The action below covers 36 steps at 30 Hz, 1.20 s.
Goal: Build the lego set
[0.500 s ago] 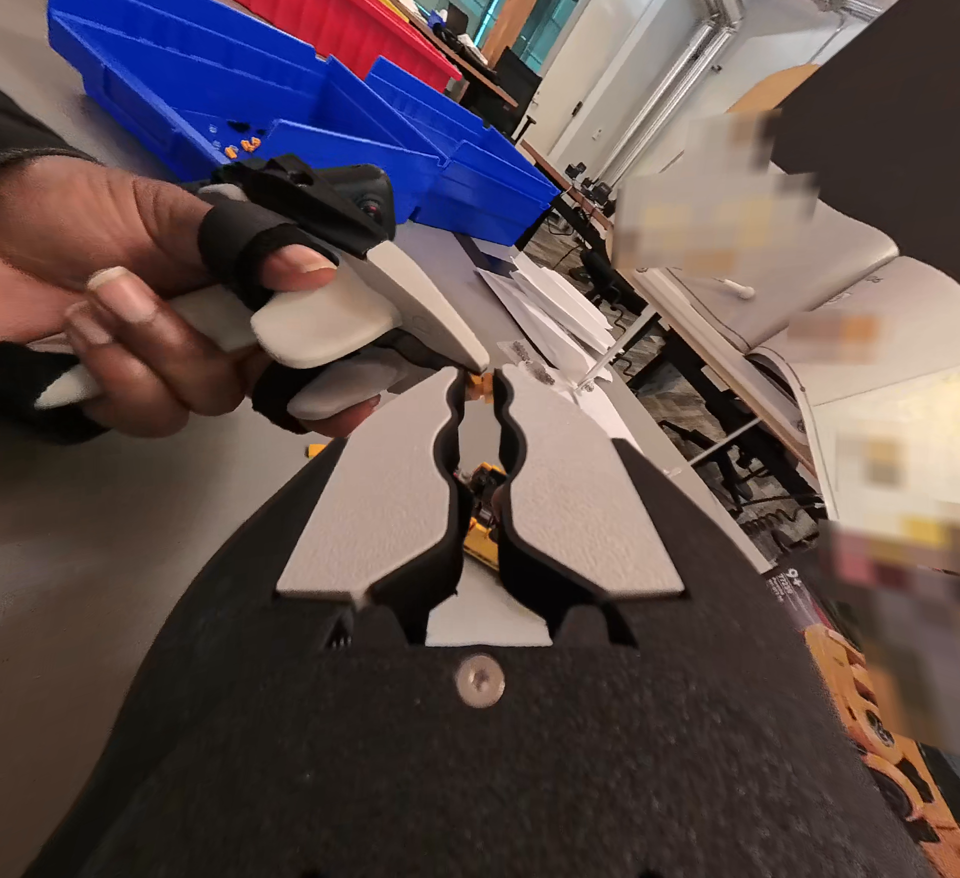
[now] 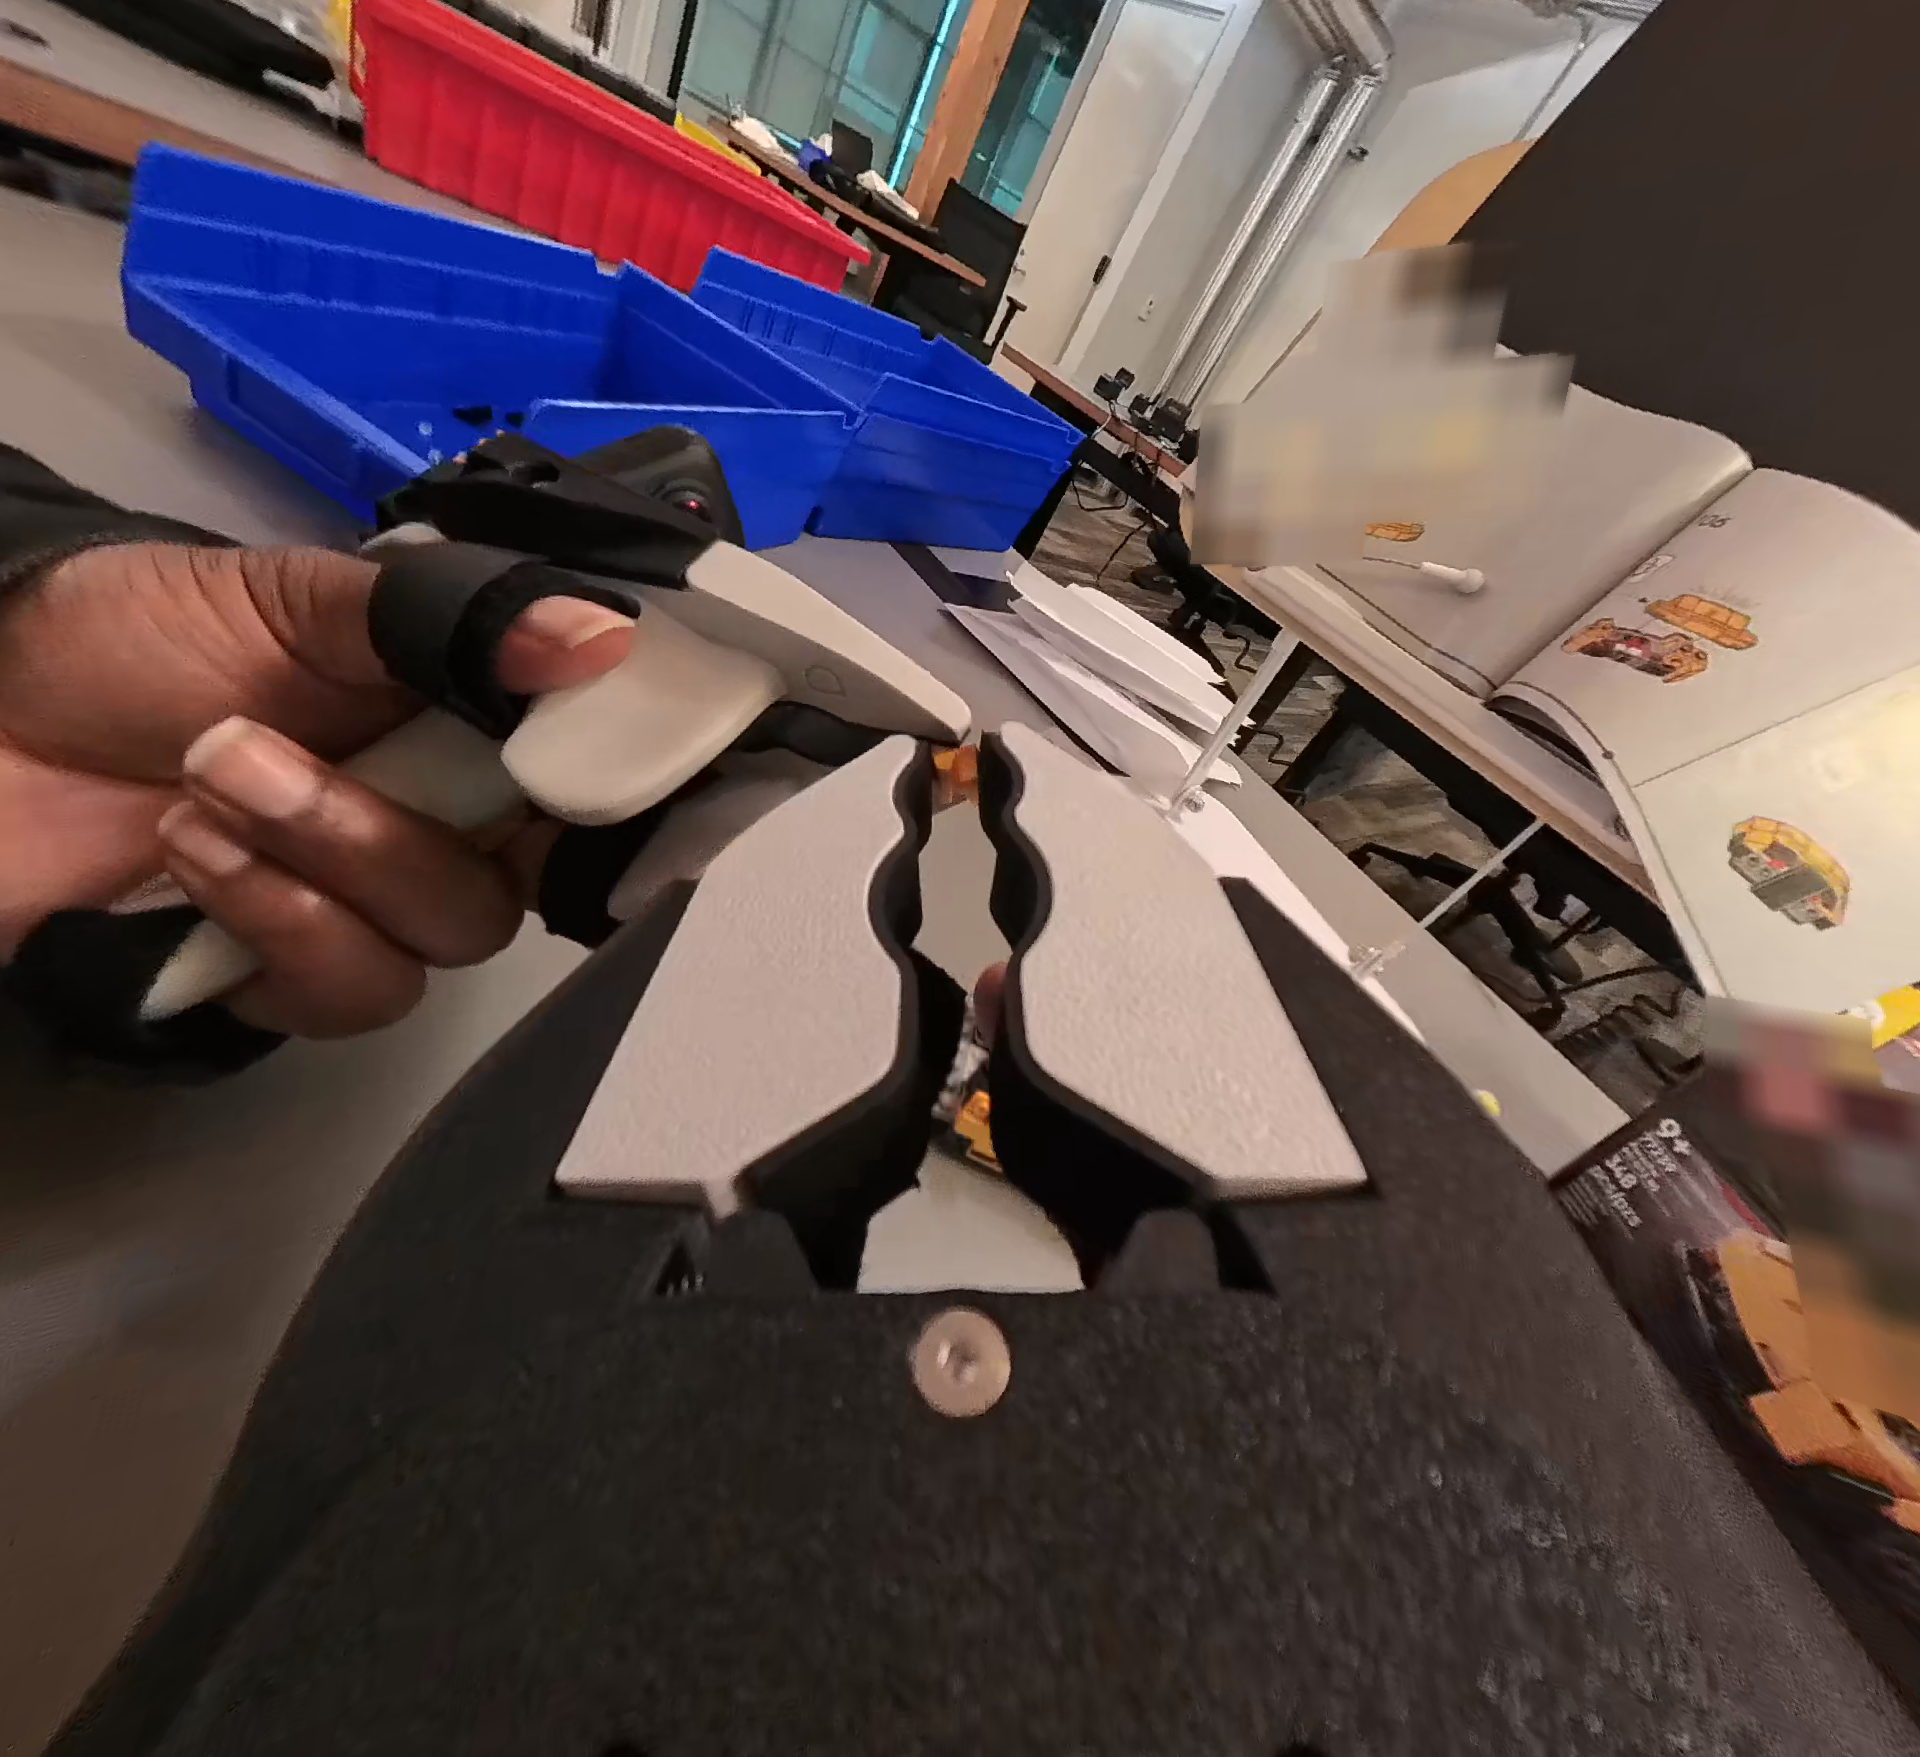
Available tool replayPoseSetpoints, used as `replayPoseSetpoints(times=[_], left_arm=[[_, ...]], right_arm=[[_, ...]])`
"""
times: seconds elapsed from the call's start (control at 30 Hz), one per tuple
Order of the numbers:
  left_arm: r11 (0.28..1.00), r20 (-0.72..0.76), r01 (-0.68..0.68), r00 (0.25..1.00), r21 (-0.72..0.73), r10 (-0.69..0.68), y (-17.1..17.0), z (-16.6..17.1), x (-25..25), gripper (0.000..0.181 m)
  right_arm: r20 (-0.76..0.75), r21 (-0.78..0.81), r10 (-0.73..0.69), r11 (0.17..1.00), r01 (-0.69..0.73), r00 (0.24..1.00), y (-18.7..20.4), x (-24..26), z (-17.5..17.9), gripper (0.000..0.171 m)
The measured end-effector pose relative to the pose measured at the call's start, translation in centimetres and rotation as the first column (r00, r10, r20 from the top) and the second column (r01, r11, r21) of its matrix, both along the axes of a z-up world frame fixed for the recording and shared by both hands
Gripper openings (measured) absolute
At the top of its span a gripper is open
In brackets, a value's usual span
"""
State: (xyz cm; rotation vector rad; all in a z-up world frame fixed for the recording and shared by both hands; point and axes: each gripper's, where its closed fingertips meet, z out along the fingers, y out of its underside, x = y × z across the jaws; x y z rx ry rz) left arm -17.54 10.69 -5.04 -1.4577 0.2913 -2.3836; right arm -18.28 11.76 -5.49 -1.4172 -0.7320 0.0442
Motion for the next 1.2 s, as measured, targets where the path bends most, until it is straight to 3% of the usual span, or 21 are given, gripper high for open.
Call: replayPoseSetpoints(times=[0.27,0.5,0.73,0.9,1.03,1.2], left_arm=[[1.0,0.031,-0.01,0.999,-0.007,0.01,0.3,0.3,-0.2,0.008],[0.982,-0.075,-0.008,0.997,0.188,0.023,0.1,0.0,0.1,0.015],[0.944,-0.176,0.167,0.977,0.285,-0.12,-1.1,-0.5,0.3,0.01],[0.87,-0.286,0.333,0.929,0.362,-0.237,-1.8,-1.0,0.7,0.009],[0.826,-0.325,0.449,0.881,0.341,-0.345,-1.8,-2.1,1.0,0.009],[0.814,-0.349,0.502,0.849,0.292,-0.398,-1.7,-4.4,0.8,0.013]], right_arm=[[0.005,0.023,-0.024,0.999,0.024,1.0,0.4,-0.1,0.2,0.009],[0.119,0.064,0.024,0.997,-0.031,0.993,-0.2,0.0,0.1,0.009],[0.185,0.063,0.109,0.99,-0.122,0.977,-1.1,0.0,-0.5,0.009],[0.207,-0.012,0.185,0.982,-0.187,0.961,-1.7,0.4,-1.0,0.009],[0.254,-0.064,0.209,0.978,-0.2,0.944,-1.7,0.7,-2.1,0.008],[0.268,-0.129,0.261,0.964,-0.234,0.927,-1.8,0.4,-4.3,0.008]])
